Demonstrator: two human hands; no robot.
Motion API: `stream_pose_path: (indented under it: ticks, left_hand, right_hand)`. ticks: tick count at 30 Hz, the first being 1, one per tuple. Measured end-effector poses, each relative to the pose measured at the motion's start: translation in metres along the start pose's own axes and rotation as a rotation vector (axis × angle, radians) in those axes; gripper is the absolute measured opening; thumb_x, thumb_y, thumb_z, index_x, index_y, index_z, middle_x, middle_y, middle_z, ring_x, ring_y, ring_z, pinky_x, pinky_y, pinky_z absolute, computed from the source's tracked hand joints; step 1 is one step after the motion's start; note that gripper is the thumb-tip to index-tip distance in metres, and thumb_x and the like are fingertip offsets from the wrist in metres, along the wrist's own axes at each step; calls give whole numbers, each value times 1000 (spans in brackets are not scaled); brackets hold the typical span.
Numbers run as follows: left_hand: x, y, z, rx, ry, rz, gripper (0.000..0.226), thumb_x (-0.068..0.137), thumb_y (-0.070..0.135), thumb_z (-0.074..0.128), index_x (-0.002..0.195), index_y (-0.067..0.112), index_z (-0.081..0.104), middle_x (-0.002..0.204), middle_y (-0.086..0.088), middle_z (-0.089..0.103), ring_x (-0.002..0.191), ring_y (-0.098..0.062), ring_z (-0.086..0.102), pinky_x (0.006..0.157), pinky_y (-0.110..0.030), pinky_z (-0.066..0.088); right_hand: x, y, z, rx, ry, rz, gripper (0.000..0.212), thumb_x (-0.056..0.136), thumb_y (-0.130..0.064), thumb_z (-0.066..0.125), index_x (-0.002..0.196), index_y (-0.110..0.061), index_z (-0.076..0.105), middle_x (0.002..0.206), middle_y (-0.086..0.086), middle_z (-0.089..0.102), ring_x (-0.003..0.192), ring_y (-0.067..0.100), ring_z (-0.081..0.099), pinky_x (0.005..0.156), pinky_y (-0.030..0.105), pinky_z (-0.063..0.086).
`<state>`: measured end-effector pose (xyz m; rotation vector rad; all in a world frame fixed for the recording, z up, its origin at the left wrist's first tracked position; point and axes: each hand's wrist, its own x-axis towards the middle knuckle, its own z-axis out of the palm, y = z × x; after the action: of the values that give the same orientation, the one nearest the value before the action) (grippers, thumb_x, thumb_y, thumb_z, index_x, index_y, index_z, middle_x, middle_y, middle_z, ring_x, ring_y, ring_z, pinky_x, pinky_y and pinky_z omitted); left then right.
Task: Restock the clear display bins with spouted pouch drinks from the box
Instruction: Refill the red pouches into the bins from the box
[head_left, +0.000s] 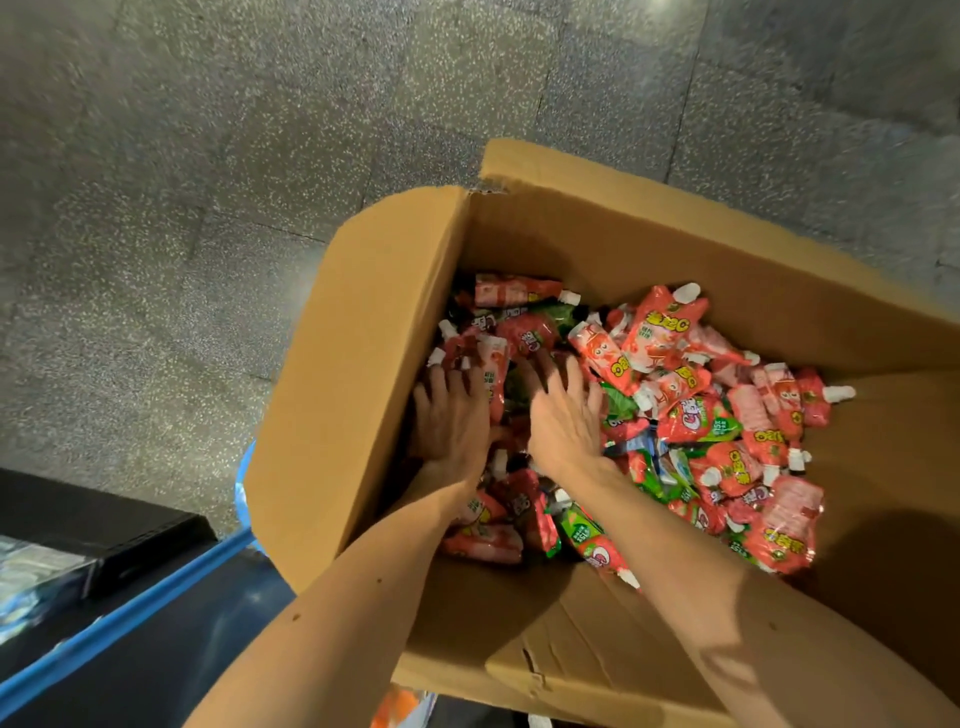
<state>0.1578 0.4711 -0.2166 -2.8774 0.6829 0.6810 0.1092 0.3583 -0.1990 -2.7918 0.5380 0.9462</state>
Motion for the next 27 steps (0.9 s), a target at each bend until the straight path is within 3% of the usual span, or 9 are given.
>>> stream_pose_path:
  ticks: [4,8,11,13,15,18,21,24,27]
  left_hand:
    - [-5,5,1,-29,-64,54,68,99,32,51,156,24,16,160,-24,18,148,-51,3,116,-63,15]
    - [-5,-2,-10,-10,-58,62,53,104,20,39,154,26,21,147,-24,42,145,-47,17,104,-60,35]
    - [-2,-4,-29,-44,-130,50,51,103,13,40,151,25,26,145,-21,39,137,-42,26,106,-57,38]
    - [-4,-6,-37,-74,-152,42,49,103,10,36,149,25,32,146,-20,36,134,-40,29,107,-53,37]
    - [-12,-11,-39,-74,-128,82,46,103,10,35,147,22,38,151,-20,31,136,-40,27,112,-51,32]
    - [-30,-14,-44,-230,-76,209,38,104,17,39,140,7,49,149,-20,36,138,-34,30,109,-41,32]
    - [-49,-8,-71,-334,-66,320,30,105,12,42,125,-9,49,128,-13,54,117,-11,57,85,-16,42]
    - [-62,-10,-86,-215,29,367,41,96,-4,47,135,4,50,141,-18,39,120,-35,47,94,-34,39]
    - [-72,-14,-95,-279,230,354,47,85,-6,58,129,13,61,130,-18,46,112,-36,42,90,-45,47]
  right_hand:
    - [-4,5,-1,47,7,-16,55,87,-8,66,138,-9,47,158,12,24,151,31,7,117,55,16]
    - [-40,2,17,182,220,-67,57,78,-2,68,129,-10,46,138,14,39,126,32,40,102,48,40]
    - [-60,-3,34,319,-165,-215,38,86,-4,60,121,-8,45,127,11,43,109,28,50,81,38,45]
    - [-60,-7,47,263,-418,-287,46,89,-9,59,132,-5,43,136,16,43,125,35,46,94,40,45]
    - [-56,-12,57,237,-477,-287,68,85,-17,65,146,-10,36,132,20,52,124,37,50,100,38,47]
    - [-52,-21,76,273,-453,-271,88,79,-28,76,152,-21,27,114,15,64,100,34,64,77,36,57]
    - [-56,-21,66,337,-405,-234,75,82,-30,74,148,-23,39,132,13,59,115,32,62,89,33,54]
    - [-64,-9,39,472,-428,-119,48,91,-13,65,137,-6,52,137,18,54,124,33,54,98,33,44]
    - [-70,13,23,507,-452,11,41,94,-4,58,134,1,53,137,23,54,128,36,51,100,33,42]
